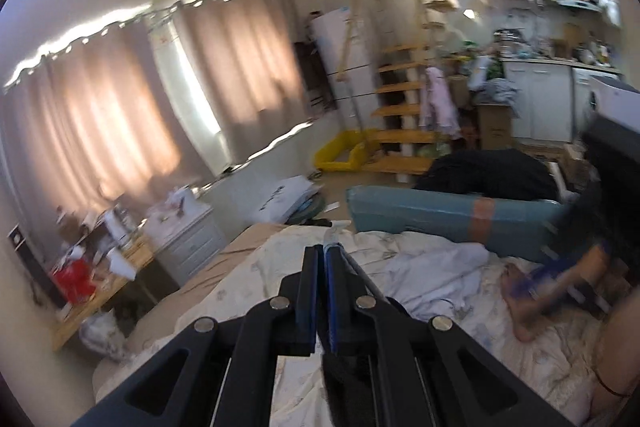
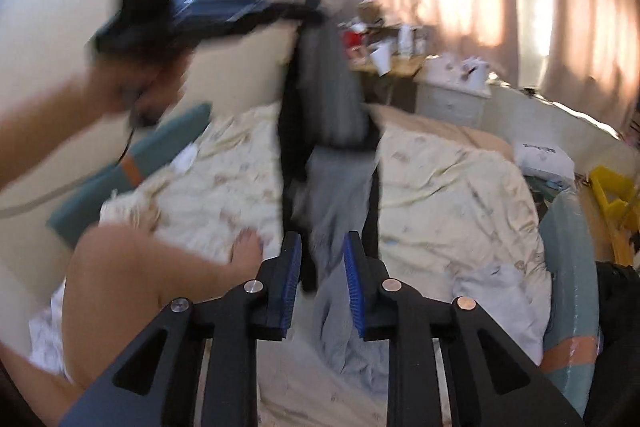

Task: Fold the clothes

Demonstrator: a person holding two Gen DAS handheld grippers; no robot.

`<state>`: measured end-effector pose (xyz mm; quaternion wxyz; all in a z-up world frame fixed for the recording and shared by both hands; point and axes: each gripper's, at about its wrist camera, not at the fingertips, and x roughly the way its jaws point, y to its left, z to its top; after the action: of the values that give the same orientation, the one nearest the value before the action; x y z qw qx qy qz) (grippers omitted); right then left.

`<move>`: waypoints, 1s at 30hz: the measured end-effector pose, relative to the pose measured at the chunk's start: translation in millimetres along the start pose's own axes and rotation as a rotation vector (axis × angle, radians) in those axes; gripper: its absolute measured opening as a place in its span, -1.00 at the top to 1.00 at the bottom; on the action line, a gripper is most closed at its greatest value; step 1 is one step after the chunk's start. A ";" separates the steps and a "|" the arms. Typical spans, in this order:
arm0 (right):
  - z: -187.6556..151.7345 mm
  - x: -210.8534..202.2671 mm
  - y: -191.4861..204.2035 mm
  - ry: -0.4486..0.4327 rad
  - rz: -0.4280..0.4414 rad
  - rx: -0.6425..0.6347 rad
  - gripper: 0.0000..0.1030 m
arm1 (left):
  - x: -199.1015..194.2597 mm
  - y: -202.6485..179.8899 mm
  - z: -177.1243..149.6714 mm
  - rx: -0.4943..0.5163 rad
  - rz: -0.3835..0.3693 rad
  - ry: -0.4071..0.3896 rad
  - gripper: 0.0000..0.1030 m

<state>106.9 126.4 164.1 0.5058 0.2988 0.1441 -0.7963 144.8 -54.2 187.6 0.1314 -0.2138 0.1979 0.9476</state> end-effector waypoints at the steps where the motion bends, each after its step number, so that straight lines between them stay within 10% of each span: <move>1: 8.8 3.0 -6.6 -0.010 0.000 0.021 0.50 | -4.8 -5.8 0.1 0.014 -0.010 -0.006 0.92; 11: 32.2 41.0 -28.2 0.061 0.085 0.083 0.32 | -39.6 -44.5 2.5 0.097 -0.076 -0.048 0.92; 16: 22.2 47.0 -28.0 0.091 0.103 0.074 -0.60 | -46.5 -48.3 3.7 0.104 -0.130 -0.094 0.92; 22: 19.9 54.6 -34.2 0.112 0.130 0.045 -0.58 | -60.7 -41.2 16.8 0.081 -0.166 -0.173 0.95; 25: 17.8 63.4 -32.5 0.150 0.136 0.028 -0.53 | -45.9 -38.7 13.9 0.077 -0.135 -0.105 0.95; 30: -2.5 76.5 -35.2 0.214 0.109 0.021 -0.53 | 16.3 -39.5 -37.8 -0.008 -0.159 0.226 0.86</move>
<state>52.6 88.4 112.0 0.5268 0.3947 0.1725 -0.7327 157.1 -32.7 136.1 0.1820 -0.3346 0.1898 0.9049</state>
